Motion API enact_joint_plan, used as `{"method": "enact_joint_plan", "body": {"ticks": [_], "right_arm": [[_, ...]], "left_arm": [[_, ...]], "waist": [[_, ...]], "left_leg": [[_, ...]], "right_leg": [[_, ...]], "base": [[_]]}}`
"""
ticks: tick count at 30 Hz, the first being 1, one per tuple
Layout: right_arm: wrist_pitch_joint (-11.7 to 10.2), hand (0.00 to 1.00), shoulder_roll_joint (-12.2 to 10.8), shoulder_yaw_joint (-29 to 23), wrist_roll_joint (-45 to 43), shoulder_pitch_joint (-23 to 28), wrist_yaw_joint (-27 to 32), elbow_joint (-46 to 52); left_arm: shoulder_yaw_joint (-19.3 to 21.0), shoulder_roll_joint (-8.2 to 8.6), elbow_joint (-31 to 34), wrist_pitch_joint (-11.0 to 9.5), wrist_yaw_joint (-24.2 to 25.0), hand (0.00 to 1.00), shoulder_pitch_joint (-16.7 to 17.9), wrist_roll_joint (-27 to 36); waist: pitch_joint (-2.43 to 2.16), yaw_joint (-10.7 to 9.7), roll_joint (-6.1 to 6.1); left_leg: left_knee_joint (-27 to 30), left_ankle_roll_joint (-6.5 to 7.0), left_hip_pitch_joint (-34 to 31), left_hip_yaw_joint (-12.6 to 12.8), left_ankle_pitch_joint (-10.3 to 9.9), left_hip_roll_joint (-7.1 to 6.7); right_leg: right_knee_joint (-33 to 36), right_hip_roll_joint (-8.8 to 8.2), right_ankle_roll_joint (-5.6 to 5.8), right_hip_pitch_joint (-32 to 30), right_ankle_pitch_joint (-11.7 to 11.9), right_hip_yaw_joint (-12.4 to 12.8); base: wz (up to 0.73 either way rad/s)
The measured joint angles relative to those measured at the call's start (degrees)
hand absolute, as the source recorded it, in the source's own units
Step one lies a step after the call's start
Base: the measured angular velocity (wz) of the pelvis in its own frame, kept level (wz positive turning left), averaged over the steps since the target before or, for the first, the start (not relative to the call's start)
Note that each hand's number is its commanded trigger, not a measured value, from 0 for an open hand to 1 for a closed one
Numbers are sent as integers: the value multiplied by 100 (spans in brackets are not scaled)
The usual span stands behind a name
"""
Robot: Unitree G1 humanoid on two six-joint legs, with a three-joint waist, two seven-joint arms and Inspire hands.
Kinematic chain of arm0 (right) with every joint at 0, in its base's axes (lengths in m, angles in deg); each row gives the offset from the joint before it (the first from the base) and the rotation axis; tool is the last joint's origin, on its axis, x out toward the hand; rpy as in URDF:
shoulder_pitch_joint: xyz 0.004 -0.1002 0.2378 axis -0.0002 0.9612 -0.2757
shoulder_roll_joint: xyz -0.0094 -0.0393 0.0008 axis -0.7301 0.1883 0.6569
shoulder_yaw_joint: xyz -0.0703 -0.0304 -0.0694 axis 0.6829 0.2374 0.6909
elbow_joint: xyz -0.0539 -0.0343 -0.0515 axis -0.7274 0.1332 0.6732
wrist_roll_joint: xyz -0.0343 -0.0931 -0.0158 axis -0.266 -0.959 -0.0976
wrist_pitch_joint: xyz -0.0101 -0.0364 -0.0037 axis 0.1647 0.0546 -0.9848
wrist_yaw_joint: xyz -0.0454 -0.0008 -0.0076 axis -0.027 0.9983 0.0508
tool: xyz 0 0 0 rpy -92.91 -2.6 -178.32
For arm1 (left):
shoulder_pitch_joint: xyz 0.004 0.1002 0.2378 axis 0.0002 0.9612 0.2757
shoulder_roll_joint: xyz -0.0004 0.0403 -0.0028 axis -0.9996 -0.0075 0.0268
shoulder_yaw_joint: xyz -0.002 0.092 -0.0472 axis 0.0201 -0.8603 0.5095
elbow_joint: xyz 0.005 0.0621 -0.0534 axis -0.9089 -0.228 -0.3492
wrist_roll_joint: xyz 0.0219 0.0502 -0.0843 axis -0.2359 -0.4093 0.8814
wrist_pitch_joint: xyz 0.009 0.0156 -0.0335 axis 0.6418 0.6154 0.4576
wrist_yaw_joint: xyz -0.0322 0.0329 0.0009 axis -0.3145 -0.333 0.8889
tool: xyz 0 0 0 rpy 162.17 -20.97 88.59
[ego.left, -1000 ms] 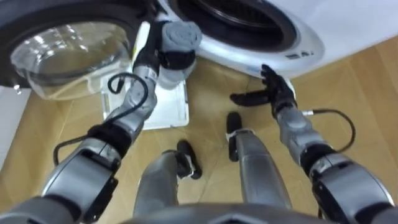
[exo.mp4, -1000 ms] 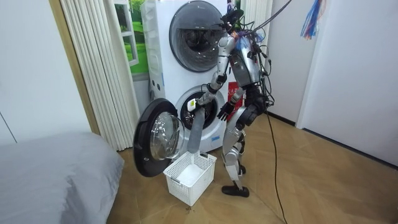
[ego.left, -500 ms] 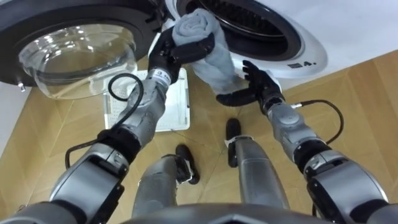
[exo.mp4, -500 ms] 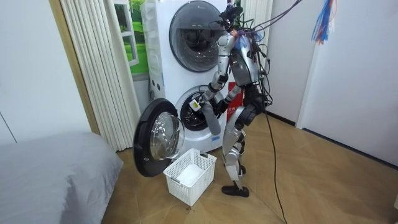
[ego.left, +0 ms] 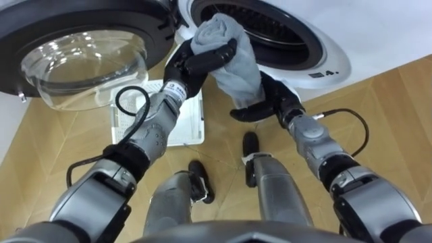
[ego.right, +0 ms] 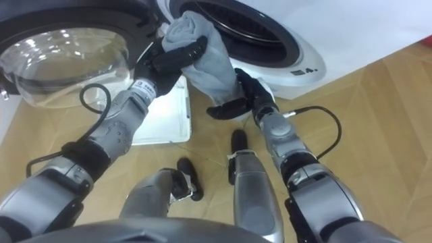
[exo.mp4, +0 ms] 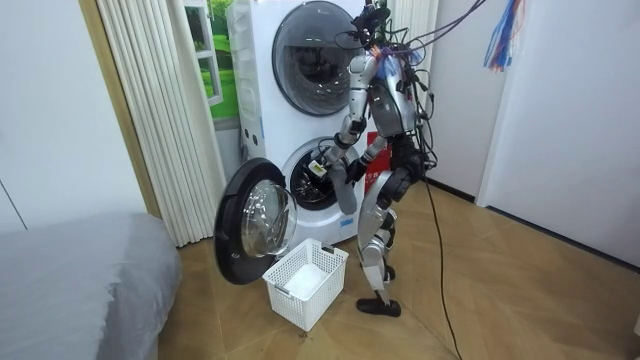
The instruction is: Put towel into washing machine
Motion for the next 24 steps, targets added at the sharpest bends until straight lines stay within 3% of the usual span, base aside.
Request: {"method": "enact_joint_plan", "body": {"ticks": [1,7,19,20,21,22,24], "right_arm": [[1,98,-15,0,-3,-1,0,0],[36,100,4,-9,-22,-19,6,10],[171,100,-40,112,-231,16,-99,47],[179,100,-35,167,-240,15,-106,48],[207,100,-29,217,-241,16,-108,48],[224,100,-28,229,-241,20,-113,48],[274,100,-30,234,-262,42,-119,47]], "left_arm": [[-22,-2,0,0,31,100,0,70],[-74,-3,0,178,453,100,8,678],[-78,11,0,195,701,100,126,843],[-78,12,-1,195,702,66,156,866],[-80,11,-1,195,702,15,182,867],[-81,10,-1,195,702,0,197,867],[-76,12,-1,196,703,0,270,881]], "waist": [[0,2,0],[2,-16,-8],[-28,-18,-118],[-31,-21,-126],[-31,-20,-127],[-31,-17,-127],[-31,-8,-127]], "left_leg": [[-5,0,0,-1,0,-2],[-54,1,-2,-11,1,-35],[-43,1,67,-6,2,-42],[-49,1,70,-5,2,-43],[-49,1,70,-4,2,-43],[-52,1,70,-4,2,-43],[-68,2,75,-4,2,-48]], "right_leg": [[0,-2,0,-3,0,-2],[-5,-19,10,-19,-7,2],[-4,-11,12,27,-9,14],[-4,-10,12,30,-8,17],[-1,-12,12,32,-8,18],[1,-12,12,33,-8,19],[4,-16,11,35,-8,20]], "base": [[0],[0],[0],[0],[0],[0],[0]]}}
